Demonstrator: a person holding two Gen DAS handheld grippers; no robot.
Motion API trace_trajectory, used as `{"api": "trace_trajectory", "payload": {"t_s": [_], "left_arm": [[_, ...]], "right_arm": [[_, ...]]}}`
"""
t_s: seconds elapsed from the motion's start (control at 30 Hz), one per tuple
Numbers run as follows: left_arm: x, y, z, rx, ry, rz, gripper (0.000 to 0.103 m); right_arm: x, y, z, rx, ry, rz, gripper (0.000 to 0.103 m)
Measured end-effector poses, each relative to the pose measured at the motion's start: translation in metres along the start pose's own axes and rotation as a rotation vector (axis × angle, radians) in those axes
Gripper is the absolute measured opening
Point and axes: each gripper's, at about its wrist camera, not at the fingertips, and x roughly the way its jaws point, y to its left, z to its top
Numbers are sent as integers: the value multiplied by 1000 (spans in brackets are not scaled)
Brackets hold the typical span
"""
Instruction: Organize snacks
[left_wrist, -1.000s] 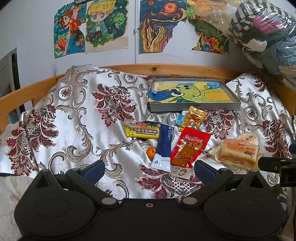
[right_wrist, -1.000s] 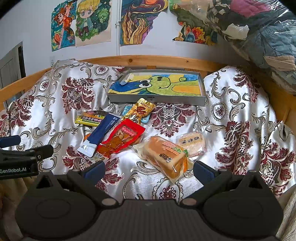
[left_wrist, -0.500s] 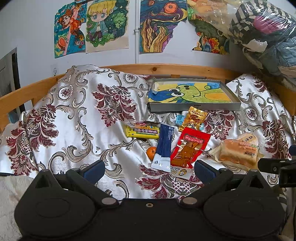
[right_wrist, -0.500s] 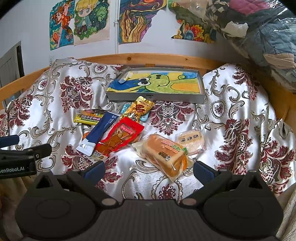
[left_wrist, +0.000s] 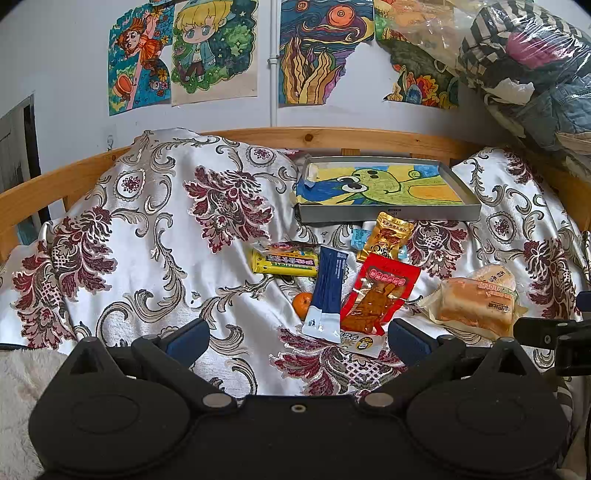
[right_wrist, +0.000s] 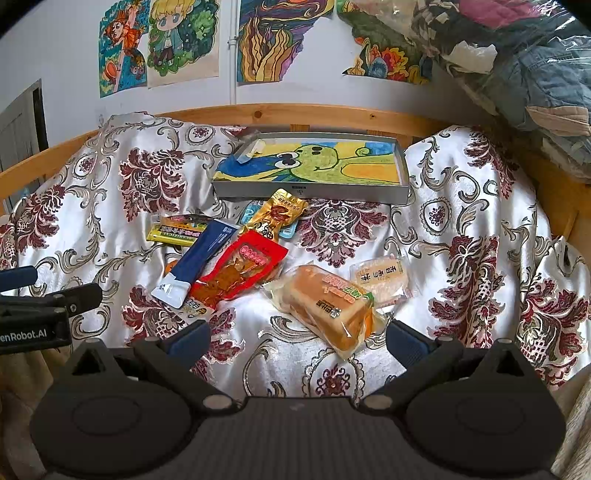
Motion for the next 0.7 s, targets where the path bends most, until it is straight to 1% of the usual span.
{"api": "trace_trajectory", "payload": {"t_s": [0.57, 0.7], "left_arm": [[0, 0, 0, -5, 2, -2, 102], [0, 2, -1, -5, 11, 1, 102]], "right_arm": [[1, -2, 0, 2, 12, -4, 103], [2, -1, 0, 13, 27, 0, 103]]}}
